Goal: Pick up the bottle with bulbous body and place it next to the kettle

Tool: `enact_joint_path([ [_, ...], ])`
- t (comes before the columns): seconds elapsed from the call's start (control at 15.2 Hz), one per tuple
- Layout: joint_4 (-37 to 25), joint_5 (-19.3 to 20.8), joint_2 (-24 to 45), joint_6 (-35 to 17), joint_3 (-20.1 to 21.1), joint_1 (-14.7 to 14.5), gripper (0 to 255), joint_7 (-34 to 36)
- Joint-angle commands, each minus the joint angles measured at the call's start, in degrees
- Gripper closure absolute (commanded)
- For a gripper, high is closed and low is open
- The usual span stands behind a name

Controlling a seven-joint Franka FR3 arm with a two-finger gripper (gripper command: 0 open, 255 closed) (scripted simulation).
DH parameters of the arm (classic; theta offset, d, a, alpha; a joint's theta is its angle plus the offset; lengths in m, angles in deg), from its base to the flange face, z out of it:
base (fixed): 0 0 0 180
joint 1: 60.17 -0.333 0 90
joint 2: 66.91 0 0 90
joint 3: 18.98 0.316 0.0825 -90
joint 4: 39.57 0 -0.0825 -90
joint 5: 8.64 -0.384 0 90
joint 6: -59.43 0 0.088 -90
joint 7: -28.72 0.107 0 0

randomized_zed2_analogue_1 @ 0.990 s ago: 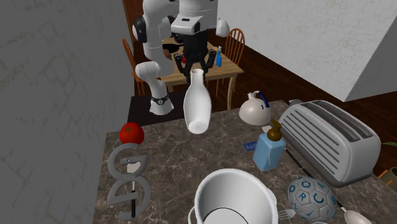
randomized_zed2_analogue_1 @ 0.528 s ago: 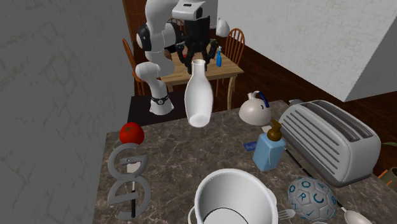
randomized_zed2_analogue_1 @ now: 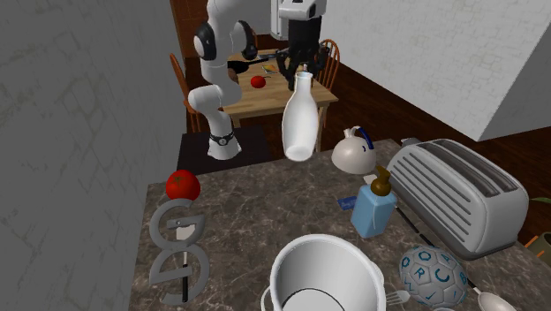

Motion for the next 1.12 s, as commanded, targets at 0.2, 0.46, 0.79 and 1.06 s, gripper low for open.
enact_joint_path([
  [0.2, 0.6, 0.5, -0.3, -0.4, 2.1, -4.9, 255, 6.9],
  [0.46, -1.7, 1.3, 1.3, 0.3, 3.9, -9.4, 255, 12.5],
  [0.79, -10.5, 3.6, 6.9, 3.5, 5.6, -16.5, 255, 19.5],
  [1.06, 3.4, 1.4, 0.5, -4.0, 5.7, -13.8, 255, 19.0],
])
